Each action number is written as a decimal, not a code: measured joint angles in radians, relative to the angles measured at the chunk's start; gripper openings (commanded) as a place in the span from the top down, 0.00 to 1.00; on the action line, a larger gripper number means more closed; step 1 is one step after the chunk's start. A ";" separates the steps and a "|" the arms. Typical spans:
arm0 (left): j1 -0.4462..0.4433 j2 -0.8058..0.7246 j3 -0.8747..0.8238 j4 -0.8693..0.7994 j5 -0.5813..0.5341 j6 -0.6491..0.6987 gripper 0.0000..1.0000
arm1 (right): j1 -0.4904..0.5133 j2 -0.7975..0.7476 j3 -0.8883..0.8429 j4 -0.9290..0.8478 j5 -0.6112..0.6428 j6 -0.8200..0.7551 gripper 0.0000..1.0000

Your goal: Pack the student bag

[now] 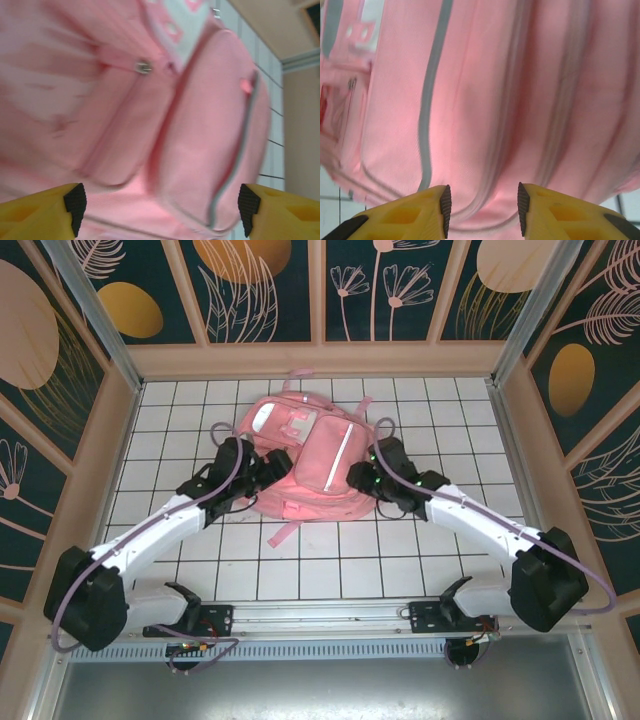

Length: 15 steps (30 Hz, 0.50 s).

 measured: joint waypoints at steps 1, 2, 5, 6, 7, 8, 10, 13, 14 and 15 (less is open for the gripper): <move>0.015 -0.021 -0.019 -0.019 -0.012 0.000 0.23 | 0.035 0.001 -0.008 0.013 0.008 0.008 0.58; 0.031 -0.040 -0.039 -0.035 -0.023 -0.001 0.24 | 0.071 0.004 -0.014 0.024 0.016 0.015 0.58; 0.067 -0.081 -0.108 -0.065 -0.044 -0.015 0.24 | 0.166 0.033 -0.017 0.066 0.036 0.035 0.58; 0.071 -0.086 -0.129 -0.068 -0.043 -0.023 0.23 | 0.185 0.048 -0.017 0.075 0.039 0.039 0.58; 0.072 -0.088 -0.152 -0.072 -0.043 -0.032 0.23 | 0.196 0.064 -0.017 0.081 0.040 0.042 0.58; 0.072 -0.087 -0.174 -0.076 -0.038 -0.041 0.22 | 0.203 0.085 -0.017 0.084 0.047 0.047 0.58; 0.072 -0.084 -0.209 -0.079 -0.026 -0.059 0.22 | 0.205 0.122 -0.014 0.083 0.062 0.050 0.58; 0.072 -0.068 -0.237 -0.074 0.000 -0.081 0.22 | 0.202 0.166 0.004 0.076 0.079 0.045 0.58; 0.072 -0.058 -0.240 -0.068 0.008 -0.087 0.22 | 0.197 0.175 0.013 0.073 0.080 0.040 0.58; 0.072 -0.048 -0.240 -0.061 0.014 -0.090 0.22 | 0.191 0.182 0.019 0.072 0.079 0.035 0.58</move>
